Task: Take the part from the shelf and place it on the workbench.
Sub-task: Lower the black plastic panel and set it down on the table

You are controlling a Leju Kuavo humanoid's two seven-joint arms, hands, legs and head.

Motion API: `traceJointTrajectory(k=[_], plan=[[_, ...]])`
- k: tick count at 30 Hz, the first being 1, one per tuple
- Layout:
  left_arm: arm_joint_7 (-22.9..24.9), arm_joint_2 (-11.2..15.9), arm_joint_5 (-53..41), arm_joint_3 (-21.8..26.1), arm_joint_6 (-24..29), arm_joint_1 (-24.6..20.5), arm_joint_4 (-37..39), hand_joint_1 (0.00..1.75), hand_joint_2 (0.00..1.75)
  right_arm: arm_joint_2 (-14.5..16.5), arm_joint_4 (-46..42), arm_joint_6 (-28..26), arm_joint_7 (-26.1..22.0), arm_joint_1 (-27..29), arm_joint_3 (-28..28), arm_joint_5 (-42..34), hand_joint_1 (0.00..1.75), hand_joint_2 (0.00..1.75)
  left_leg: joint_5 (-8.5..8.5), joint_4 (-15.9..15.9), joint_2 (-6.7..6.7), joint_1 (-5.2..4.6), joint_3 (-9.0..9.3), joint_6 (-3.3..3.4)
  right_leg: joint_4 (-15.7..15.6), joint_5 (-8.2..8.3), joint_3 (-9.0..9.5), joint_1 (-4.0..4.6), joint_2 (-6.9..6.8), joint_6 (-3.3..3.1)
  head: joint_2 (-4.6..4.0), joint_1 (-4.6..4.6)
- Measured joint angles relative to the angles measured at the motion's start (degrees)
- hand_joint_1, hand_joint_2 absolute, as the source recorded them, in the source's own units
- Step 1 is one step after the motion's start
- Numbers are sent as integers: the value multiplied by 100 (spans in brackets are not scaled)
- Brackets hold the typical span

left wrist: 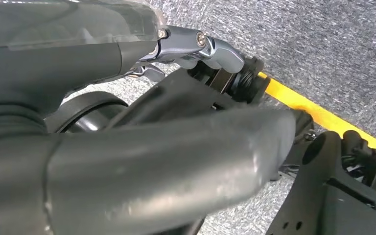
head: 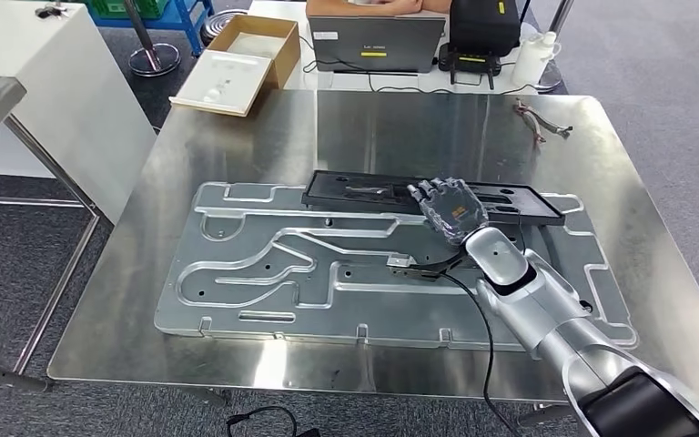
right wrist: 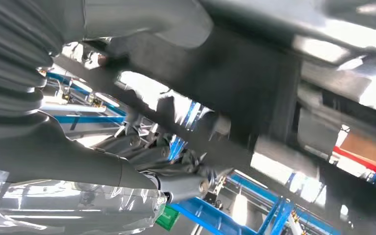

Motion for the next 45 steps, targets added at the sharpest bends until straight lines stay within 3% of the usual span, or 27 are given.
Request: traceJointTrajectory(k=[2, 3, 5, 7, 9, 11, 13, 14, 15, 17, 19, 21, 23, 24, 27, 28, 29, 31, 33, 34, 37, 38, 40, 42, 43, 44, 45], plan=[[-8, -2, 8, -9, 4, -2, 0, 0, 0, -2, -1, -5, -1, -3, -1, -1, 0, 0, 312, -700, -37, 20, 320, 2, 60, -35, -7, -7, 19, 60, 0, 0], [-9, -3, 13, -11, 6, 0, 0, 0, 0, -3, -2, -9, -3, -4, -1, -1, 0, 0, 381, -913, -56, 22, 417, 28, 84, -45, -15, -1, 29, 93, 0, 0], [-8, -3, 20, -13, 7, 8, 0, 0, 0, -5, -2, -13, -8, -4, -2, -2, 0, 0, 401, -1014, -77, -2, 454, 117, 93, -34, -25, 9, 47, 158, 0, 0], [-6, -5, 22, -14, 7, 9, 0, 0, 0, 10, -1, -15, -11, -3, -4, -3, 0, 87, 438, -1043, -65, -5, 460, 212, 96, -48, -34, -10, 46, 212, 0, 1], [-6, -9, 28, -15, 7, 0, 0, 0, 0, 54, -1, -17, -10, -6, -16, -7, 0, 175, 478, -1081, -55, 6, 469, 289, 418, -273, -170, -21, 67, 237, 0, 1], [-6, -10, 34, -15, 7, -1, 0, 0, 0, 105, 2, -17, -9, 3, -30, -12, 0, 175, 492, -1086, -49, -7, 458, 326, 1153, -647, -486, -20, 100, 241, 0, 1], [-6, -10, 35, -15, 4, 7, 0, 0, 0, 137, 8, -16, -9, 29, -33, -13, 0, 175, 498, -1085, -48, -36, 450, 340, 1672, -792, -711, -13, 112, 225, 0, 1], [-6, -10, 35, -15, 2, 11, 0, 0, 0, 143, 10, -16, -9, 37, -33, -13, 0, 175, 500, -1084, -52, -49, 449, 344, 1637, -707, -684, -4, 112, 201, 0, 1], [-6, -10, 35, -15, 0, 12, 0, 0, 0, 146, 11, -17, -9, 36, -34, -13, 0, 175, 501, -1084, -57, -63, 455, 345, 1374, -531, -543, 10, 110, 163, 0, 1], [-4, -15, 36, -15, -2, 12, 0, 0, 0, 148, 9, -17, -10, 10, -45, -14, 0, 175, 502, -1081, -58, -88, 459, 341, 596, -206, -141, 68, 63, 56, 0, 0], [2, -19, 46, -15, -15, 12, 0, 0, 0, 151, 4, -17, -11, -18, -55, -16, 0, 87, 522, -1076, -45, -103, 436, 309, 143, -113, 76, 126, 17, -5, 0, 1], [9, -19, 69, -15, -40, 11, 0, 0, 0, 153, 2, -17, -13, -21, -57, -17, 0, 0, 551, -1078, -33, -110, 412, 256, 71, -103, 89, 132, 25, -11, 0, 1], [11, -16, 95, -15, -59, 12, 0, 0, 0, 151, 2, -19, -15, -16, -57, -17, 0, 0, 439, -986, -30, -114, 369, 183, 9, -43, 85, 92, 14, -27, 0, 0], [11, -14, 105, -15, -66, 14, 0, 0, 0, 142, 1, -20, -16, -15, -57, -17, 0, 0, 279, -808, -28, -110, 301, 137, -22, -8, 75, 70, 1, -43, 0, 0], [13, -8, 116, -15, -74, 23, 0, 0, 0, 96, 2, -21, -20, 6, -56, -17, 0, 0, -344, 168, -8, -60, -39, 27, -25, 56, -5, 62, -30, -61, 0, 0], [14, -5, 117, -15, -74, 27, 0, 0, 0, 87, 3, -21, -21, 19, -56, -17, 0, 0, -429, 378, -2, -47, -88, 6, -12, 75, -41, 59, -34, -51, 0, 0], [14, -1, 118, -15, -74, 30, 0, 0, 0, 83, 3, -21, -22, 31, -55, -17, 0, 0, -412, 392, 3, -35, -42, -10, 7, 93, -80, 53, -36, -36, 0, 0], [14, 6, 119, -15, -76, 30, 0, 0, 0, 82, 2, -24, -26, 41, -55, -14, 0, 0, -145, -184, 3, -13, 353, -25, 64, 123, -158, 32, -32, 3, 0, 0], [14, 5, 119, -16, -82, 25, 0, 0, 0, 78, 1, -32, -26, 38, -56, -7, 0, 0, 64, -838, -35, -13, 715, 17, 118, 159, -220, 29, -17, 60, 0, -1], [15, 4, 119, -16, -86, 27, 0, 0, 0, 75, 1, -36, -26, 35, -56, -3, 0, 0, 107, -990, -51, -20, 778, 59, 129, 184, -237, 32, -11, 98, 0, -1], [18, 3, 119, -17, -102, 35, 0, 0, 0, 74, 3, -45, -27, 35, -56, 7, 0, 0, 216, -1044, -45, -47, 735, 223, 108, 252, -262, 18, 0, 228, 0, 0], [18, 1, 119, -19, -105, 31, 0, 0, 0, 84, 5, -46, -26, 36, -56, 8, 0, 0, 272, -1059, -37, -46, 712, 278, 153, 179, -297, 8, 10, 258, 0, 1], [17, -2, 120, -22, -107, 20, 0, 0, 0, 116, 10, -49, -25, 37, -60, 8, 0, 0, 389, -1083, -21, -40, 624, 367, 563, -235, -455, -8, 51, 287, 0, 1], [17, 0, 120, -24, -107, 18, 0, 0, 0, 154, 22, -49, -25, 47, -63, 9, 0, 0, 489, -1081, -18, -58, 489, 406, 1295, -731, -651, -8, 91, 297, 0, 1], [18, 1, 120, -24, -107, 19, 0, 0, 0, 166, 30, -50, -25, 57, -63, 9, 0, 0, 539, -1078, -19, -71, 420, 415, 1575, -850, -684, -5, 101, 296, 0, 0], [17, 2, 119, -24, -107, 20, 0, 0, 0, 173, 39, -50, -25, 68, -63, 9, 0, 0, 588, -1075, -22, -84, 354, 419, 1682, -851, -633, 0, 105, 284, 0, 0], [17, 3, 119, -26, -107, 21, 0, 0, 0, 175, 46, -51, -25, 74, -63, 9, 0, 0, 636, -1073, -26, -96, 293, 419, 1588, -755, -483, 8, 106, 261, 0, 0]])
